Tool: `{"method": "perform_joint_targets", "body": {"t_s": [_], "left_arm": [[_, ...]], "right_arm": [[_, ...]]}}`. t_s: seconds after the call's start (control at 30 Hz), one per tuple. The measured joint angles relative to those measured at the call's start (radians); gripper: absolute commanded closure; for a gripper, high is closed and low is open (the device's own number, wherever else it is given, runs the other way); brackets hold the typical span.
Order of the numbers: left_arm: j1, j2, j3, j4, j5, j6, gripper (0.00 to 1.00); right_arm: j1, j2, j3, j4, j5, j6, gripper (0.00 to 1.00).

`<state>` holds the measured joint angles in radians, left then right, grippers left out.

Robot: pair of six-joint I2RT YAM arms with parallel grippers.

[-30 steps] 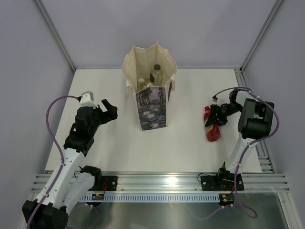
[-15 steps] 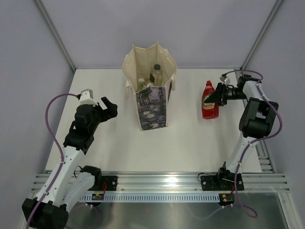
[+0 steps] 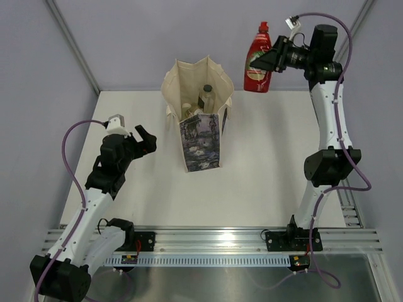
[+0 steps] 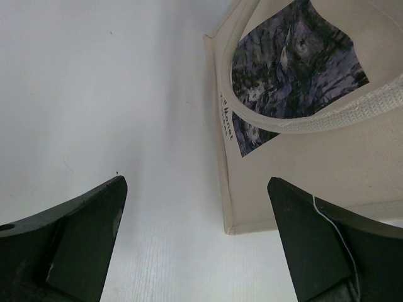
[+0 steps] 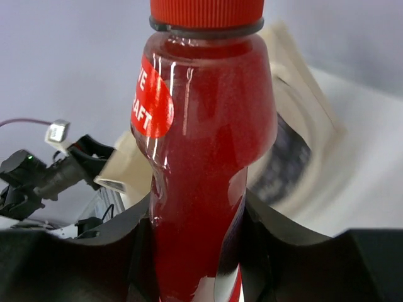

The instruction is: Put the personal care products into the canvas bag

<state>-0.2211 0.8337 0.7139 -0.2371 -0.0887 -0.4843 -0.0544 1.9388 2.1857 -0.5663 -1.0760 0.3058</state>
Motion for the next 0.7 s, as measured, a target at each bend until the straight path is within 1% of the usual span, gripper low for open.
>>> {"method": "perform_joint_targets", "body": {"t_s": [0.13, 0.27, 0.33, 0.47, 0.57, 0.7], "left_arm": [[0.002, 0.000, 0.000, 0.002, 0.007, -0.007, 0.01], [0.005, -0.002, 0.000, 0.000, 0.010, -0.013, 0.01], [0.005, -0.009, 0.000, -0.005, 0.010, -0.014, 0.01], [0.005, -0.040, 0.000, -0.016, 0.006, -0.014, 0.01], [0.005, -0.062, 0.000, -0.017, 0.005, -0.014, 0.01], [0.005, -0.071, 0.000, -0.017, 0.002, -0.014, 0.01]], "right_arm": [[0.169, 0.054, 0.245, 0.062, 0.038, 0.045, 1.00], [0.333, 0.107, 0.384, 0.101, 0.094, 0.043, 1.00], [0.396, 0.131, 0.402, 0.104, 0.129, 0.029, 1.00], [0.469, 0.198, 0.411, 0.085, 0.201, -0.020, 1.00], [0.491, 0.242, 0.382, 0.042, 0.262, -0.087, 1.00], [0.498, 0.256, 0.316, -0.041, 0.327, -0.198, 1.00]]}}
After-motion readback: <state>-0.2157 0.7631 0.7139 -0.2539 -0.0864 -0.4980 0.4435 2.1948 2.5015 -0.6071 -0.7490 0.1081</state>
